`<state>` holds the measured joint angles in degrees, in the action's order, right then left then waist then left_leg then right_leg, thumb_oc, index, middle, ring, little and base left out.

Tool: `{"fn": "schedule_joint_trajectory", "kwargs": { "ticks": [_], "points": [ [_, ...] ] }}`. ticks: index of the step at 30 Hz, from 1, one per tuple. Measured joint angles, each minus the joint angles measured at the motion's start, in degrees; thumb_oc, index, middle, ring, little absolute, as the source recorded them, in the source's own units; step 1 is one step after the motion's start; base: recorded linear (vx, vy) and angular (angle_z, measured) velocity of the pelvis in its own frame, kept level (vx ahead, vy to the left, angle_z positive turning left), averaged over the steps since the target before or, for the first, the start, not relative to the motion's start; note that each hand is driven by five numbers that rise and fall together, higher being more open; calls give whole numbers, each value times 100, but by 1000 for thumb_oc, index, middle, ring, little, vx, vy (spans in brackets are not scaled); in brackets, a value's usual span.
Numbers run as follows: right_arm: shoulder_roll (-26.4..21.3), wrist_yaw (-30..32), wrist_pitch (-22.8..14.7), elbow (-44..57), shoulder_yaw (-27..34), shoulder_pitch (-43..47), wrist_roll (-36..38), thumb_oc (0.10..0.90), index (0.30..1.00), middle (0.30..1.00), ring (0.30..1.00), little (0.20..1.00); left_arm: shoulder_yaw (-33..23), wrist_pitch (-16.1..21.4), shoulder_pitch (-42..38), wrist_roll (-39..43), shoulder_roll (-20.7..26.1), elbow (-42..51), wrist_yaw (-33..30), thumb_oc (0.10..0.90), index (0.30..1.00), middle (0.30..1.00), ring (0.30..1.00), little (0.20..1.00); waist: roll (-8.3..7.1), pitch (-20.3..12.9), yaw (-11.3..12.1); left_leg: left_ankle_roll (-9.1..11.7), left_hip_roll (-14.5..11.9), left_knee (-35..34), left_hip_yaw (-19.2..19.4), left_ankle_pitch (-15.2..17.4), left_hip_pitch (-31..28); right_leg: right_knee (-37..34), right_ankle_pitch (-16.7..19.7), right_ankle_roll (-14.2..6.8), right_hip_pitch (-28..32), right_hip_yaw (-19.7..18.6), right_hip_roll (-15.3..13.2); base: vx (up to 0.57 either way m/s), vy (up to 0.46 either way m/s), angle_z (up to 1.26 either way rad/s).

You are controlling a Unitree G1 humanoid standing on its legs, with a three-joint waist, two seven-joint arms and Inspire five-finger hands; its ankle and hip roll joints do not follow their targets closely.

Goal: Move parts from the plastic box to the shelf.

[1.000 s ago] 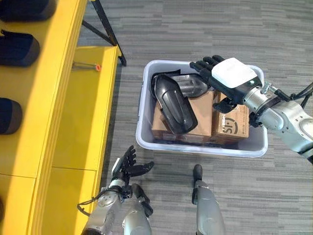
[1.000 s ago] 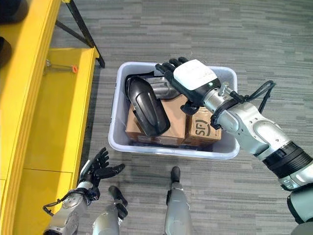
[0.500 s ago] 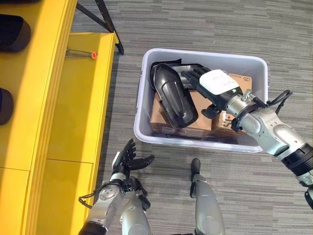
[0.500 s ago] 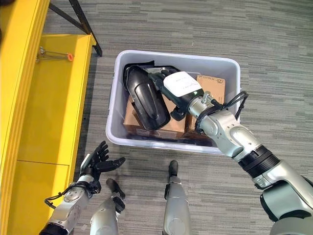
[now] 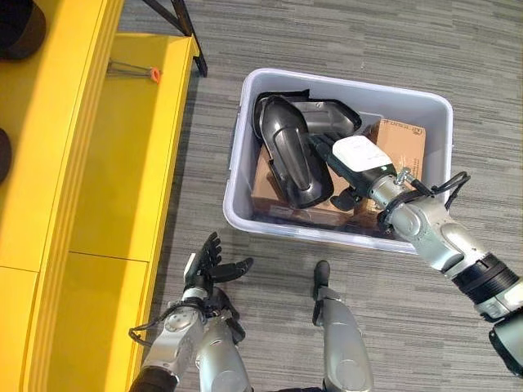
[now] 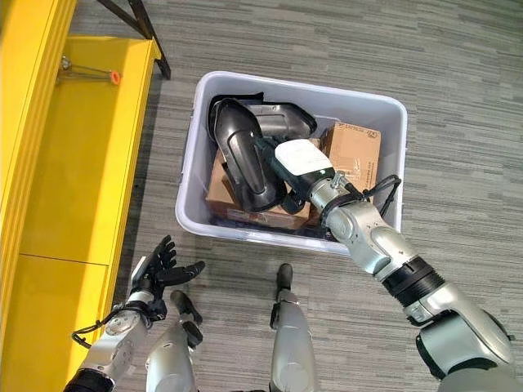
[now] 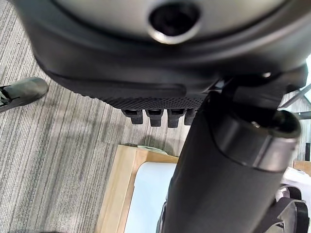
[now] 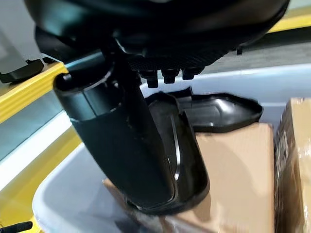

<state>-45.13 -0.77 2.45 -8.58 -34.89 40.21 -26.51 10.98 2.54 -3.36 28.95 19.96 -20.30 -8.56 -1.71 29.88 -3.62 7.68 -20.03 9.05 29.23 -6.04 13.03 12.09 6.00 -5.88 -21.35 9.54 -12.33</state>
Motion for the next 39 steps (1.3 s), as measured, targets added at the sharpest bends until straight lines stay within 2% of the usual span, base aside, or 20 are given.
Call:
{"fn": "schedule_joint_trajectory", "kwargs": {
  "ticks": [10, 13, 23, 39],
  "points": [
    [245, 4, 39, -7, 9, -158, -37, 900, 1000, 1000, 1000, 1000, -62, 0, 5, -4, 0, -1, -122, 900, 1000, 1000, 1000, 1000, -58, 34, 108, -2, -26, 63, -129, 2, 124, -16, 5, 9, -1, 81, 8, 0, 12, 4],
    [389, 7, 39, -7, 5, -187, -41, 900, 1000, 1000, 1000, 1000, -97, -2, 7, -5, -1, 0, -231, 900, 1000, 1000, 1000, 1000, -112, 57, 164, 6, -111, 89, -153, -3, 198, -97, 51, 55, -6, 133, 92, 0, 0, 0],
    [416, 68, 45, -6, 4, -188, -54, 900, 1000, 1000, 1000, 1000, -165, -1, -1, -3, 0, 4, -273, 900, 1000, 1000, 1000, 1000, -131, 62, 219, 8, -117, 87, -263, -6, 350, -162, 52, 56, -39, 226, 101, 1, 9, 4],
    [478, 394, 121, 5, 126, -195, -277, 900, 1000, 1000, 1000, 1000, -217, 10, -37, 9, 2, 20, -509, 900, 1000, 1000, 1000, 1000, -119, 66, 217, -19, -80, 148, -265, -30, 941, -43, 44, 60, -665, 210, 47, 0, 0, 0]
  ]
}}
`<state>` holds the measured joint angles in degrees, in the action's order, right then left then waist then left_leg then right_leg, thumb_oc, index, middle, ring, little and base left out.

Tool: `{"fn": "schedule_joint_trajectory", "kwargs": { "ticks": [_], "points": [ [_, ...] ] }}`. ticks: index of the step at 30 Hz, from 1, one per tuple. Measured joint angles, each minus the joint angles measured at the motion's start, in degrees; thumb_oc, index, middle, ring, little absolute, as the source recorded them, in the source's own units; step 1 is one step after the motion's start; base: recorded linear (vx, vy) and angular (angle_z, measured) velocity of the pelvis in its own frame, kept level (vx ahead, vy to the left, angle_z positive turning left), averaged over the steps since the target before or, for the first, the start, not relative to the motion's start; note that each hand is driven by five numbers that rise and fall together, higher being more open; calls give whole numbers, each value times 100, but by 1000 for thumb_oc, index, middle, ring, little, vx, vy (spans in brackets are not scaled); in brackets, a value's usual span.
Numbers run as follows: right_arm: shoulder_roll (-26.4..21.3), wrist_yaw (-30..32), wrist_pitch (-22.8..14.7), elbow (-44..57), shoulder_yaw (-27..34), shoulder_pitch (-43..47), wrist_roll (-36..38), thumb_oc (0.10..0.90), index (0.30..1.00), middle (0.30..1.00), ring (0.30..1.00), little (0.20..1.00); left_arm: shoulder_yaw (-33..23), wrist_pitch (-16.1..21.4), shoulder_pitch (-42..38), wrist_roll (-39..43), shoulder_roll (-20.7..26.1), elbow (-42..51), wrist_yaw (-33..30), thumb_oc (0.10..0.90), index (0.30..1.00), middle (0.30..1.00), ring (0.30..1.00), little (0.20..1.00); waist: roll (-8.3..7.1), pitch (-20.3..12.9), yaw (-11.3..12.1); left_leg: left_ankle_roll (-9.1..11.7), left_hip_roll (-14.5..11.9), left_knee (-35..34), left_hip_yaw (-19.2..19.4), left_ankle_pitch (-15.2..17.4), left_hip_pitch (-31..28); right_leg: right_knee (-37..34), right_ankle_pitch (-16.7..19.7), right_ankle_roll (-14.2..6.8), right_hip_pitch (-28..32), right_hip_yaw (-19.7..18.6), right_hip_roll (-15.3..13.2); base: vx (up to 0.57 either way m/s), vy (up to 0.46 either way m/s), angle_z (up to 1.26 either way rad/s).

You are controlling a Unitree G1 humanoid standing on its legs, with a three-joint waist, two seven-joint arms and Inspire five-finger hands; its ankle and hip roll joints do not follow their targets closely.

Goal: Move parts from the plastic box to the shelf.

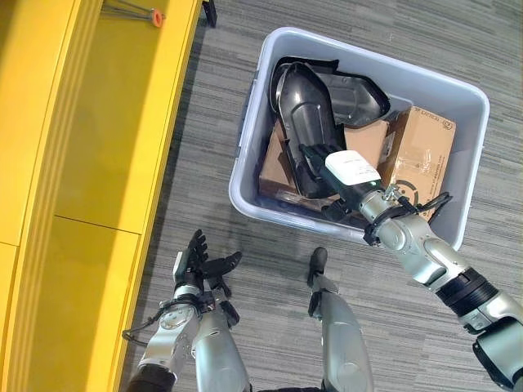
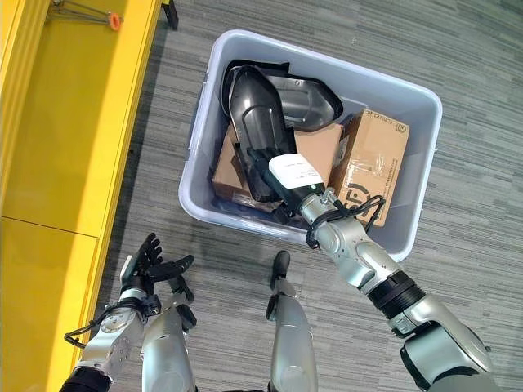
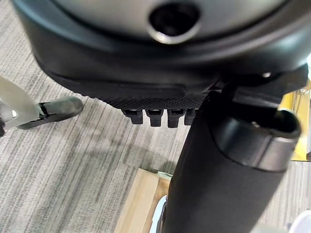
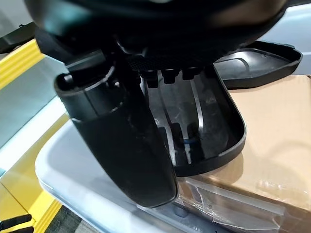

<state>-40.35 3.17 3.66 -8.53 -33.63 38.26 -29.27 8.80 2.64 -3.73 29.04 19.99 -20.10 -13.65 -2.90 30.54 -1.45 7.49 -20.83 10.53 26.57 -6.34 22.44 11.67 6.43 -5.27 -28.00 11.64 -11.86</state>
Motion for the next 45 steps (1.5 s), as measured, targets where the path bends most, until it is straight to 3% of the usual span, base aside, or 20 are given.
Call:
{"fn": "schedule_joint_trajectory", "kwargs": {
  "ticks": [21, 34, 45],
  "points": [
    [233, 313, 163, 6, 125, -25, -8, 900, 1000, 1000, 1000, 1000, 8, 27, -38, 0, 0, 15, -124, 900, 1000, 1000, 1000, 1000, 77, 5, -16, -41, 35, 27, 65, -84, 379, 487, -135, 50, -670, -131, -83, 0, -1, -1],
    [396, 509, 206, 6, 313, 16, -155, 900, 1000, 1000, 1000, 1000, 31, 37, -60, 5, -1, 67, -210, 900, 1000, 1000, 1000, 1000, 102, 6, -8, -126, 79, 41, -62, -156, 878, 730, -188, 84, -1176, -76, -166, -5, -5, 5],
    [399, 838, 282, 389, 569, 61, -227, 900, 1000, 1000, 1000, 1000, 61, 160, -111, 10, 107, 393, -407, 900, 1000, 1000, 1000, 1000, 132, 6, -18, -203, 148, 232, -192, -193, 1708, 1245, -366, 113, -2089, -93, -337, -7, -12, 6]
  ]
}}
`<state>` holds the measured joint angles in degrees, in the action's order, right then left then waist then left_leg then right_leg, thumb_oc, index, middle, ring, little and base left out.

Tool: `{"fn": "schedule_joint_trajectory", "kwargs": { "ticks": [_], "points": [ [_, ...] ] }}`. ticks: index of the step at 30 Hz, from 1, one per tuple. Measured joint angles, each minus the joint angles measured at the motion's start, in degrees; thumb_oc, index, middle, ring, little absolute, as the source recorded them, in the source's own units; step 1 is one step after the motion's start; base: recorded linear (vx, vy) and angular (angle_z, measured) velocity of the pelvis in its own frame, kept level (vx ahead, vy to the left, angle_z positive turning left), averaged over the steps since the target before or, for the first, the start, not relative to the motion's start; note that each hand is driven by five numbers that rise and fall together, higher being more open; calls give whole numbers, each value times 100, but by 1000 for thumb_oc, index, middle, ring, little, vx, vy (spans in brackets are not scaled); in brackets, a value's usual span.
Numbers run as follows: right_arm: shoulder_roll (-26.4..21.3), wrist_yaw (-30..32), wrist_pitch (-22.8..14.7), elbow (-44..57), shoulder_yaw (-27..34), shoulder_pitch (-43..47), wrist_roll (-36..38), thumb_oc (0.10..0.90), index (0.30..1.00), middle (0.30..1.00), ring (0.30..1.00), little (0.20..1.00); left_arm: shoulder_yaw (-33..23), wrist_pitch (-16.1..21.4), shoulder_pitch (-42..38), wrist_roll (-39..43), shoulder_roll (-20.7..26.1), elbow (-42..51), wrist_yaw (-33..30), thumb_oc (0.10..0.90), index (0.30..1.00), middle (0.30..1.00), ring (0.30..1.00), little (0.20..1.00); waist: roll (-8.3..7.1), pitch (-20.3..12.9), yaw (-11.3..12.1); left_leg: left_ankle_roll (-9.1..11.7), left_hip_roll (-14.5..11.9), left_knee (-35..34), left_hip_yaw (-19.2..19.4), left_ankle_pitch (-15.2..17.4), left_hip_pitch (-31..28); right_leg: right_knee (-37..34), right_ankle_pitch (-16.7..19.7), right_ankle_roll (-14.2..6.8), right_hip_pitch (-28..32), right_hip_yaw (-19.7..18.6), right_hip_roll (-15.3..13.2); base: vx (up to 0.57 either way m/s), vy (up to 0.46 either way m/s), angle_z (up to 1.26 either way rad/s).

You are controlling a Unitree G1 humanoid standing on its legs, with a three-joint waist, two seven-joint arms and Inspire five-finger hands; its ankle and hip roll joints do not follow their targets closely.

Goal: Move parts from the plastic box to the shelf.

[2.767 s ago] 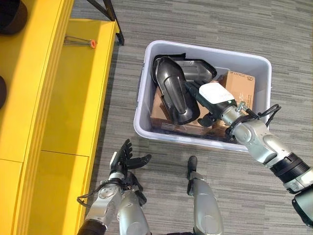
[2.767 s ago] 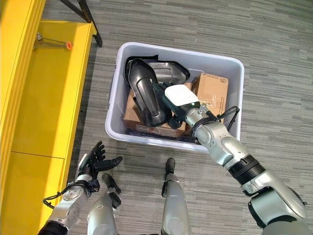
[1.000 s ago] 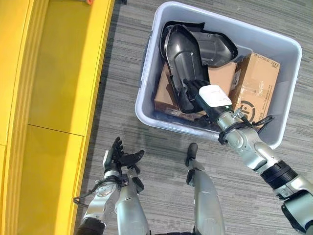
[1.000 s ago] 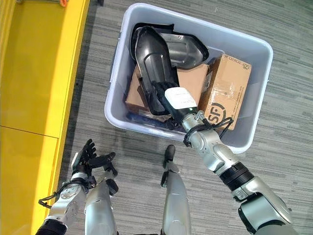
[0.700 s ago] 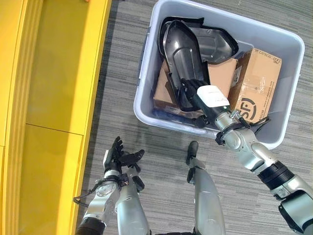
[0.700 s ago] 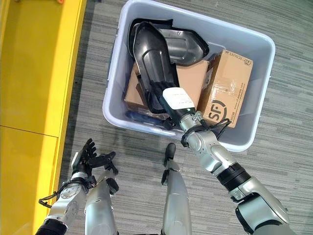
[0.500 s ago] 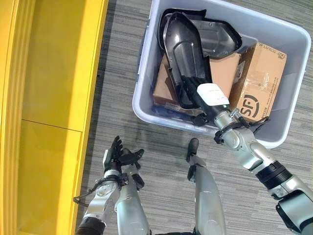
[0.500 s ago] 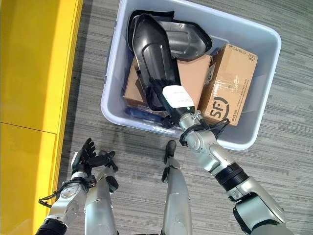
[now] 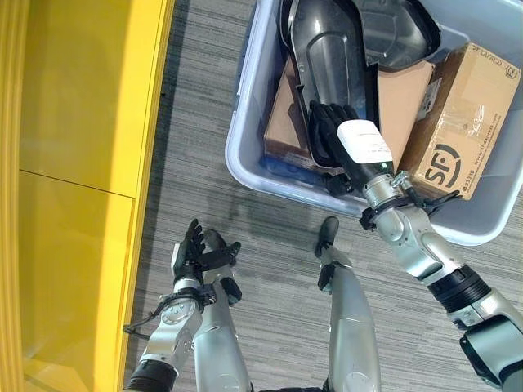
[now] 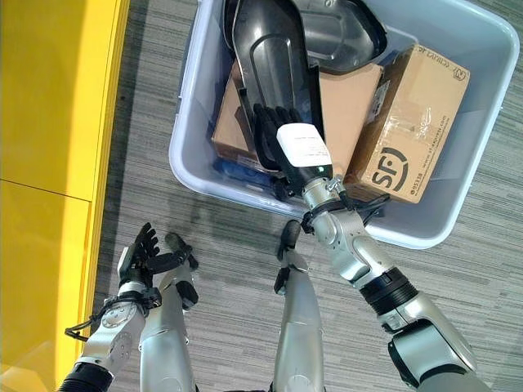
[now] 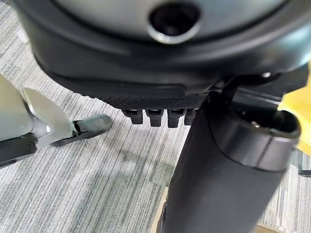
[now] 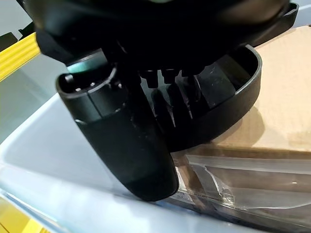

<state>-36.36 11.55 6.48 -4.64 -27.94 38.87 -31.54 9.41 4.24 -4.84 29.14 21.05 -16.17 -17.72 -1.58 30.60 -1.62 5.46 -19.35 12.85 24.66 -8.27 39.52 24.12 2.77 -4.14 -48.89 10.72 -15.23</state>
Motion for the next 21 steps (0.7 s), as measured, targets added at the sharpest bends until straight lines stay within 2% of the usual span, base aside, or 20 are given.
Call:
{"fn": "schedule_joint_trajectory", "kwargs": {
  "ticks": [8, 9, 10, 11, 21],
  "points": [
    [18, 155, -1, 204, 71, -8, -165, 900, 1000, 1000, 1000, 1000, -1, -3, -69, 0, 57, 44, -52, 900, 1000, 1000, 1000, 1000, 4, 0, -4, -5, -46, 92, -24, -12, 288, 169, -35, 58, -318, -2, -2, 0, 0, 0],
    [22, 174, -1, 208, 72, -8, -173, 829, 901, 901, 901, 901, -2, -3, -69, 0, 57, 44, -53, 900, 1000, 1000, 1000, 1000, 5, -1, -7, -4, -45, 95, -39, -13, 312, 185, -44, 63, -340, -3, -3, -1, -3, 4],
    [29, 202, -2, 211, 75, -9, -176, 573, 542, 542, 542, 542, -1, -3, -70, 0, 57, 44, -57, 900, 1000, 1000, 1000, 1000, 6, -1, -15, -4, -46, 99, -58, -22, 354, 215, -55, 68, -381, -1, -4, 4, -2, 4],
    [33, 226, -3, 211, 75, -8, -181, 400, 300, 300, 300, 300, 5, -4, -69, 0, 56, 43, -57, 900, 1000, 1000, 1000, 1000, 6, -1, -16, -3, -47, 100, -63, -25, 372, 226, -57, 71, -402, 0, -4, 0, 0, 0],
    [109, 519, -109, 406, 194, -34, -425, 400, 300, 300, 300, 300, 0, -3, -88, 0, 56, 51, -80, 900, 1000, 1000, 1000, 1000, 9, -5, -135, -6, -55, 173, -93, -22, 425, 315, -87, 78, -463, -3, -18, 0, 0, 0]
  ]
}}
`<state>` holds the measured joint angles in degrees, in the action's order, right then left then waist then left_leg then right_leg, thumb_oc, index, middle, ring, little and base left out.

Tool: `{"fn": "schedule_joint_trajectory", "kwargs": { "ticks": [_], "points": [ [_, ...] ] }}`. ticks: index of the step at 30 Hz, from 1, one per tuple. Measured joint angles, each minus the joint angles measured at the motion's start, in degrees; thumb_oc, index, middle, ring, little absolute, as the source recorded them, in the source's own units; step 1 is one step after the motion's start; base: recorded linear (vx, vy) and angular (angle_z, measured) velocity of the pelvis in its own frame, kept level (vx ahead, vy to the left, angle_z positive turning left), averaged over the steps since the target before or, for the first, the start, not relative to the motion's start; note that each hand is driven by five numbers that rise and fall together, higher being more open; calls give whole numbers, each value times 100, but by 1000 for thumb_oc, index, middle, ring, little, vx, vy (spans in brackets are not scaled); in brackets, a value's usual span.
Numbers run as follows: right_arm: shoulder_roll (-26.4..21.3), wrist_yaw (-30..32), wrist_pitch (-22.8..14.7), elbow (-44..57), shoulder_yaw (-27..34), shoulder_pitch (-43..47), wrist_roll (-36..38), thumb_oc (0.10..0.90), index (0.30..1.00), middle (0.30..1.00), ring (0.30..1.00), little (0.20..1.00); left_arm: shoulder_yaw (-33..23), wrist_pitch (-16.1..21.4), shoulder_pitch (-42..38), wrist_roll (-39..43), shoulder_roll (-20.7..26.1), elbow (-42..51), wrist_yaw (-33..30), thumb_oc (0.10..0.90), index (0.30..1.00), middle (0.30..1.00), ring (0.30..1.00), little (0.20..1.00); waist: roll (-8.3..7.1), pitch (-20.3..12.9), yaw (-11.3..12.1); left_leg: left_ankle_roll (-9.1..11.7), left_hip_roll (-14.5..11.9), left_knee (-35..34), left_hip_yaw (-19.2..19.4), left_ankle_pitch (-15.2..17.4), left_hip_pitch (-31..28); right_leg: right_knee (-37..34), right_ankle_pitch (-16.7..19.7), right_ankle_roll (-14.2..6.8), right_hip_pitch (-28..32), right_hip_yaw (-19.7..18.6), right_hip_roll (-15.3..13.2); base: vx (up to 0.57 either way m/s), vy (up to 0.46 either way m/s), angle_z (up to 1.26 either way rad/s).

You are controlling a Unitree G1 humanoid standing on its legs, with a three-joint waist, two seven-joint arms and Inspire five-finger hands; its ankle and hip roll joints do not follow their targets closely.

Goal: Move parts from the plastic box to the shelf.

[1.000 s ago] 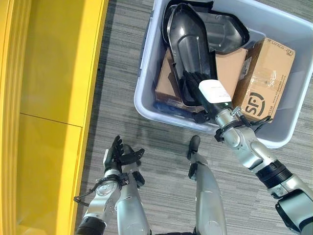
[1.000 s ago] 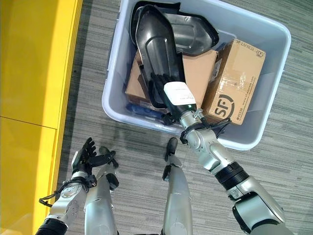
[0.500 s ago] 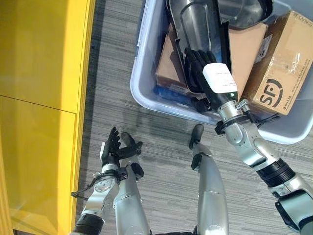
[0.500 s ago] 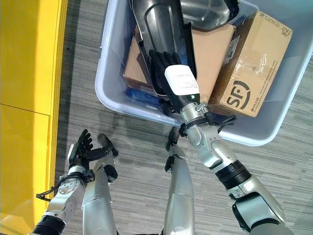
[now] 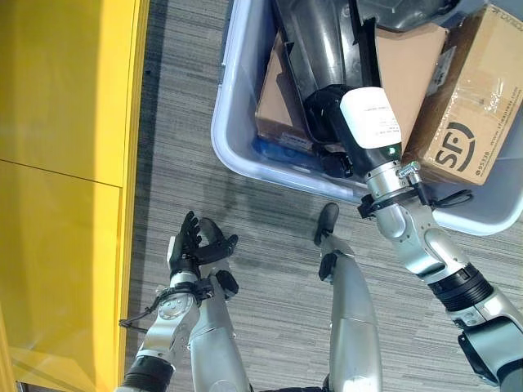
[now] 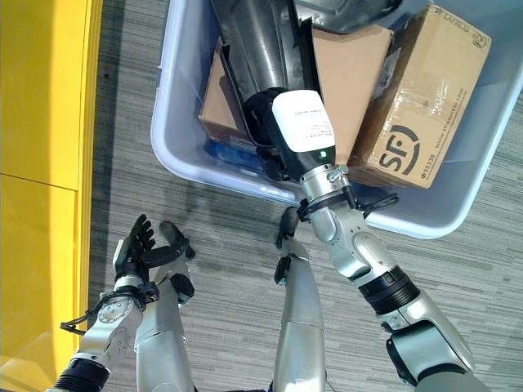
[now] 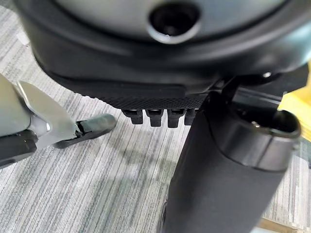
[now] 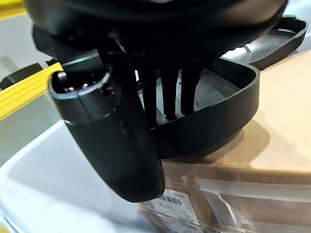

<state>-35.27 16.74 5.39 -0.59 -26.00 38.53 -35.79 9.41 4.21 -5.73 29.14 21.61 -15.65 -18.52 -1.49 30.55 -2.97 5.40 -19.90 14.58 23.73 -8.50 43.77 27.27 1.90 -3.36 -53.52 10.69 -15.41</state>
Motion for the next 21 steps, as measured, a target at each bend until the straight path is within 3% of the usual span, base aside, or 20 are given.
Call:
{"fn": "schedule_joint_trajectory", "kwargs": {
  "ticks": [9, 21],
  "points": [
    [38, -34, 46, -43, 58, -176, 3, 400, 300, 300, 300, 300, 7, -1, 9, 39, -6, -9, 14, 900, 1000, 1000, 1000, 1000, 9, -4, 11, -6, 10, -3, 12, -7, -228, -2, 13, 14, 222, -6, -15, 0, 0, 0],
    [-134, -541, 135, -714, -11, -521, 148, 400, 300, 300, 300, 300, 227, -18, 12, 202, -88, -99, 173, 900, 1000, 1000, 1000, 1000, 55, -16, 39, -9, 158, -341, 37, -27, -1234, -221, -19, -75, 1245, 95, -87, 9, 4, 3]
  ]
}}
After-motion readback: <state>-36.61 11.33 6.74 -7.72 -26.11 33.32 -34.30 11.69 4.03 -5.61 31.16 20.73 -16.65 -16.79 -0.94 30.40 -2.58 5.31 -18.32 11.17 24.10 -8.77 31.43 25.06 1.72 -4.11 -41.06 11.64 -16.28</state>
